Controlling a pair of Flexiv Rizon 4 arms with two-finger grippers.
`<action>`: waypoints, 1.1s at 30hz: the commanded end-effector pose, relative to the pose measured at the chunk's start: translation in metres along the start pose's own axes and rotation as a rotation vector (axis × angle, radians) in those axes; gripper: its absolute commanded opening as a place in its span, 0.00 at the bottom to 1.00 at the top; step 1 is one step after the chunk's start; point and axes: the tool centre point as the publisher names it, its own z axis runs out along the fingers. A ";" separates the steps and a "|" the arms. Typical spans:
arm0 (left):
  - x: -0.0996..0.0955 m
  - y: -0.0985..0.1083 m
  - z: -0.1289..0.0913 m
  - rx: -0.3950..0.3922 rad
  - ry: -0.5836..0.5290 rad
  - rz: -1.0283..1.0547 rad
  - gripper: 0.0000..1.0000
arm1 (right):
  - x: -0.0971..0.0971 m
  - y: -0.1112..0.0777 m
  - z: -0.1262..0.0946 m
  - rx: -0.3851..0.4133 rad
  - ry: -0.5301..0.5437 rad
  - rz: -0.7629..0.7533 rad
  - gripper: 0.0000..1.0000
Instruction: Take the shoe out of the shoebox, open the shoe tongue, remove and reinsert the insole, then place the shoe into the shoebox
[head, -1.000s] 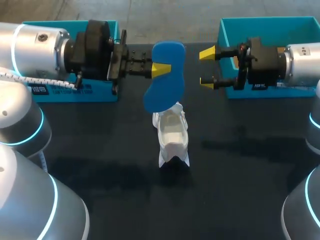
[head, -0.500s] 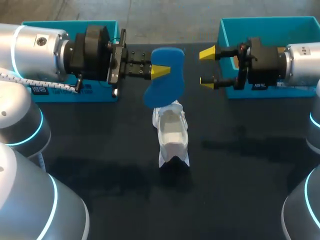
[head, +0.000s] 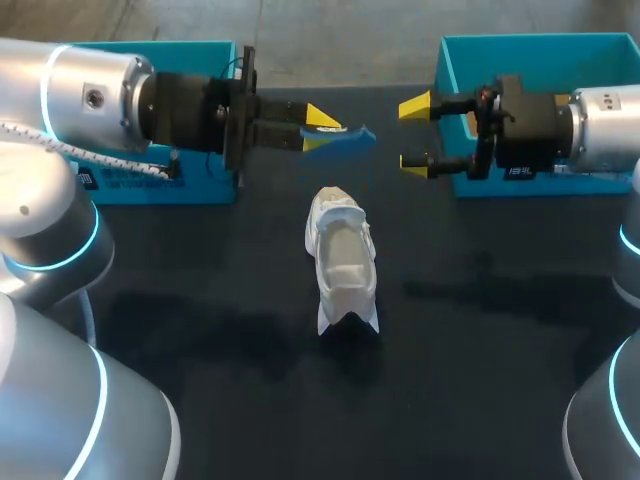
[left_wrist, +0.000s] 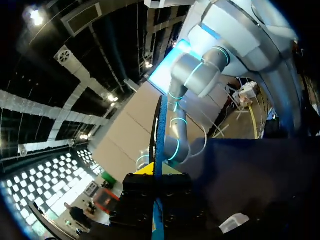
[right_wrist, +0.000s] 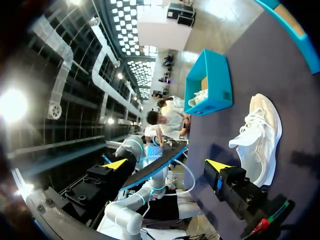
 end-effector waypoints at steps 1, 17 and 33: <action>-0.003 0.005 0.001 0.003 0.007 0.186 0.00 | 0.000 0.000 0.001 -0.002 0.000 -0.001 1.00; 0.007 0.020 0.003 -0.052 0.068 0.392 0.00 | 0.000 0.000 0.001 -0.002 0.000 -0.001 1.00; 0.031 0.060 -0.006 -0.174 0.149 0.959 0.00 | 0.000 0.000 0.001 -0.002 0.000 -0.001 1.00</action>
